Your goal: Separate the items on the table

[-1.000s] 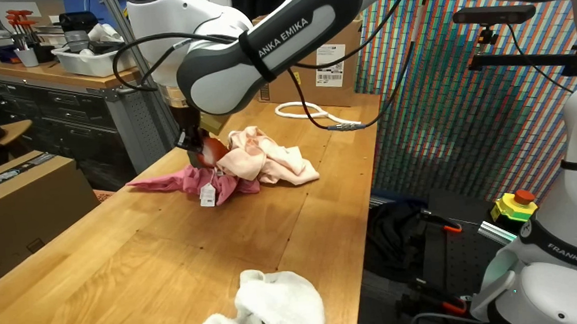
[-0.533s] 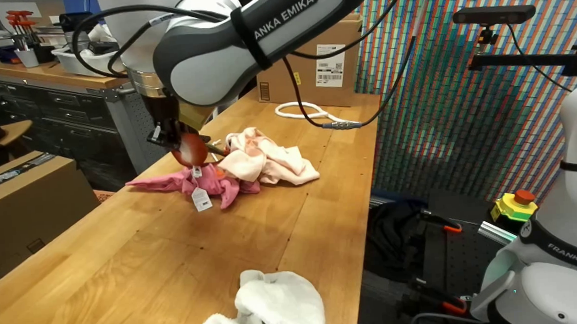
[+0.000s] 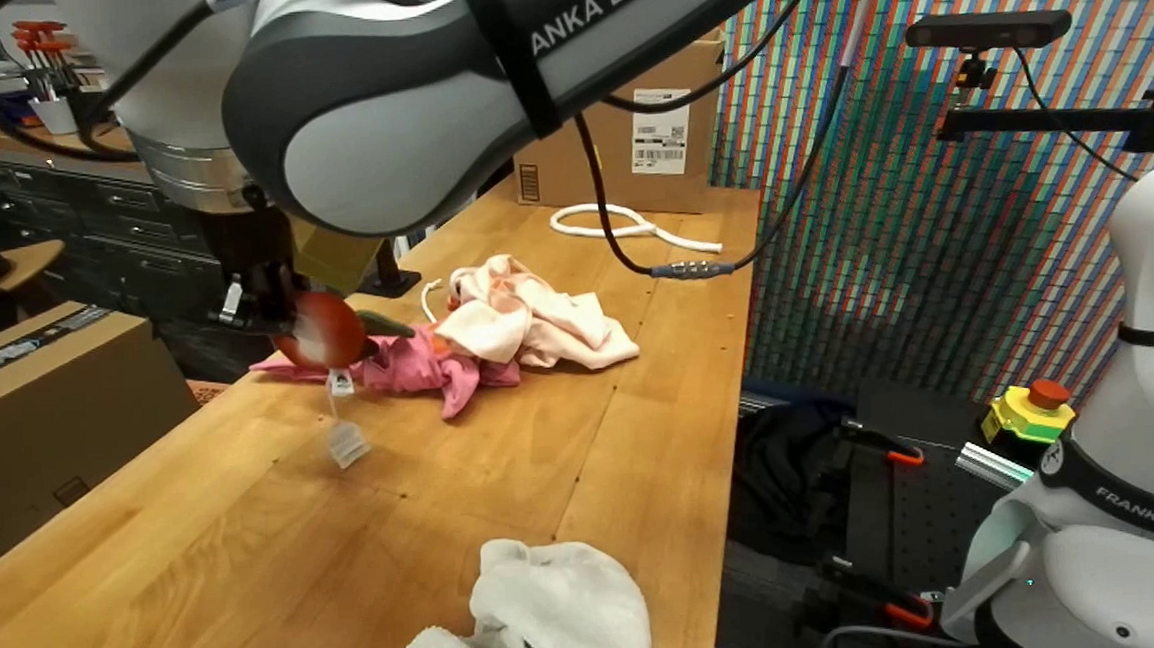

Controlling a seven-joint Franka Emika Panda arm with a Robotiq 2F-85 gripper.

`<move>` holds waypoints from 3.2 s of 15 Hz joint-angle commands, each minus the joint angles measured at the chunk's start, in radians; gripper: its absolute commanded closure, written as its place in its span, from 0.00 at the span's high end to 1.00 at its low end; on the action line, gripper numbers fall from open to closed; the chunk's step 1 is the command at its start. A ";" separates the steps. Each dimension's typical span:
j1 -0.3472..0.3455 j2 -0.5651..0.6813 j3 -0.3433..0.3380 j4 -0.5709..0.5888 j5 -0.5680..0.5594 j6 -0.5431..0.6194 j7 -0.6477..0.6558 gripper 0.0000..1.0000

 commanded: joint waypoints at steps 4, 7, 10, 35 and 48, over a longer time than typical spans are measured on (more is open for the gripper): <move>0.080 0.039 0.033 0.088 -0.011 -0.013 0.110 0.08; 0.115 0.075 0.032 0.139 0.000 -0.023 0.150 0.08; 0.149 0.118 0.023 0.196 0.011 -0.025 0.191 0.08; 0.152 0.254 -0.024 0.339 0.013 0.032 0.571 1.00; -0.032 0.010 -0.057 0.123 0.025 -0.059 0.458 1.00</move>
